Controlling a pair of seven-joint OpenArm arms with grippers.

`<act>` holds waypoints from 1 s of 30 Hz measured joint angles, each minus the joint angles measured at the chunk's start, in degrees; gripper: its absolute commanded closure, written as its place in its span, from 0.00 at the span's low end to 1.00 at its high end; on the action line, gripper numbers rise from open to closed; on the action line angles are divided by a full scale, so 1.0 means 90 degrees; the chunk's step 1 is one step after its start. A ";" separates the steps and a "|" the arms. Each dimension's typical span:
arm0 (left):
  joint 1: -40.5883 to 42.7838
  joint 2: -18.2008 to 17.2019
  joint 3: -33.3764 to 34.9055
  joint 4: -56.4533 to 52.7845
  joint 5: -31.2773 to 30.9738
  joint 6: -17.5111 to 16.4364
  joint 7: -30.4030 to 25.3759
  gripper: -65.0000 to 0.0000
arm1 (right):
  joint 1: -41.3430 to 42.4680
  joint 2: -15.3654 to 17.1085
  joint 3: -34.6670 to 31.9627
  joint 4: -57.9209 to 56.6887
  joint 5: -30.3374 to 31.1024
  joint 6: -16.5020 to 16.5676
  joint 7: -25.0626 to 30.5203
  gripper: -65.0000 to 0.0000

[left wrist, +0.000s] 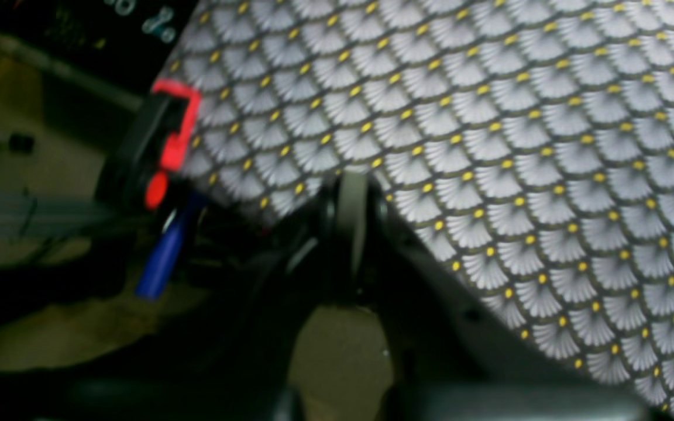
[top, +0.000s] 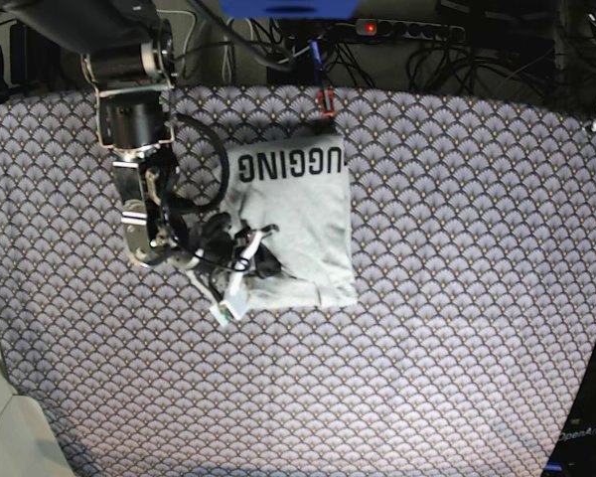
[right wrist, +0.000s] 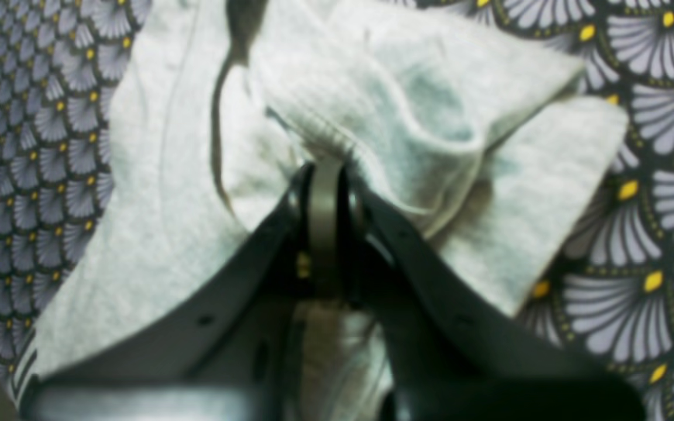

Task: Fold the T-shirt properly

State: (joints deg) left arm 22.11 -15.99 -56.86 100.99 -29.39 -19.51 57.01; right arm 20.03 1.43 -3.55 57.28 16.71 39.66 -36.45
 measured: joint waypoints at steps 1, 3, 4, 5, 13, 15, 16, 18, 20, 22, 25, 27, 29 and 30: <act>0.0012 -0.0005 0.0000 0.0000 -0.0007 -0.0005 -0.0002 1.00 | 0.0007 0.0000 -0.0005 0.0046 -0.0005 0.0002 -0.0046 1.00; 0.0010 -0.0002 0.0000 0.0000 -0.0007 -0.0005 -0.0005 1.00 | -0.0068 0.0022 -0.0027 0.0415 -0.0129 0.0000 -0.0257 1.00; 0.0010 -0.0002 0.0000 0.0000 -0.0007 -0.0002 -0.0005 1.00 | -0.0119 0.0058 -0.0029 0.0746 -0.0165 0.0012 -0.0435 1.00; 0.0015 -0.0002 0.0000 0.0000 -0.0015 -0.0005 -0.0010 1.00 | -0.0153 0.0090 -0.0015 0.1103 -0.0165 -0.0024 -0.0631 1.00; 0.0682 -0.0036 0.0049 0.0165 -0.0386 -0.0012 -0.0027 1.00 | -0.1273 0.0381 0.0007 0.4898 -0.0058 0.0051 -0.2147 1.00; 0.0879 -0.0036 0.0051 0.0165 -0.0318 -0.0007 -0.0063 1.00 | -0.1836 0.0522 0.0165 0.5629 -0.0119 0.0022 -0.2460 1.00; 0.0974 -0.0046 0.0053 0.0148 -0.0301 -0.0005 -0.0058 1.00 | -0.2183 0.0580 0.0372 0.5921 -0.0036 0.0051 -0.2504 1.00; 0.1127 -0.0066 0.0066 0.0049 -0.0311 -0.0005 -0.0109 1.00 | -0.2810 0.0607 0.0828 0.6263 -0.0121 0.0039 -0.2499 1.00; 0.1302 -0.0095 0.0226 -0.0102 -0.0284 -0.0010 -0.0126 1.00 | -0.3342 0.0631 0.1209 0.6249 -0.0143 0.0044 -0.2550 1.00; 0.1532 -0.0138 0.0466 -0.0158 -0.0192 -0.0304 -0.0170 1.00 | -0.3864 0.0748 0.1574 0.6234 -0.0056 0.0044 -0.2346 1.00; 0.1836 -0.0209 0.0911 -0.0138 0.0284 -0.0658 -0.0697 1.00 | -0.4750 0.0913 0.2086 0.6273 -0.0153 0.0000 -0.1804 1.00; 0.2011 -0.0165 0.1146 -0.0138 0.0731 -0.0729 -0.0925 1.00 | -0.5343 0.0974 0.2341 0.6268 -0.0049 0.0024 -0.1314 1.00; 0.2149 -0.0027 0.1472 -0.0141 0.1127 -0.0743 -0.1069 1.00 | -0.5804 0.0998 0.2540 0.6268 -0.0121 0.0019 -0.0918 1.00; 0.2212 0.0056 0.1581 -0.0148 0.1205 -0.0789 -0.1078 1.00 | -0.6028 0.1001 0.2662 0.6271 -0.0078 0.0022 -0.0702 1.00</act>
State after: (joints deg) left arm 42.02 -15.49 -42.63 99.66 -18.55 -26.61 47.31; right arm -34.22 10.44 20.40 113.71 16.01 39.86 -42.76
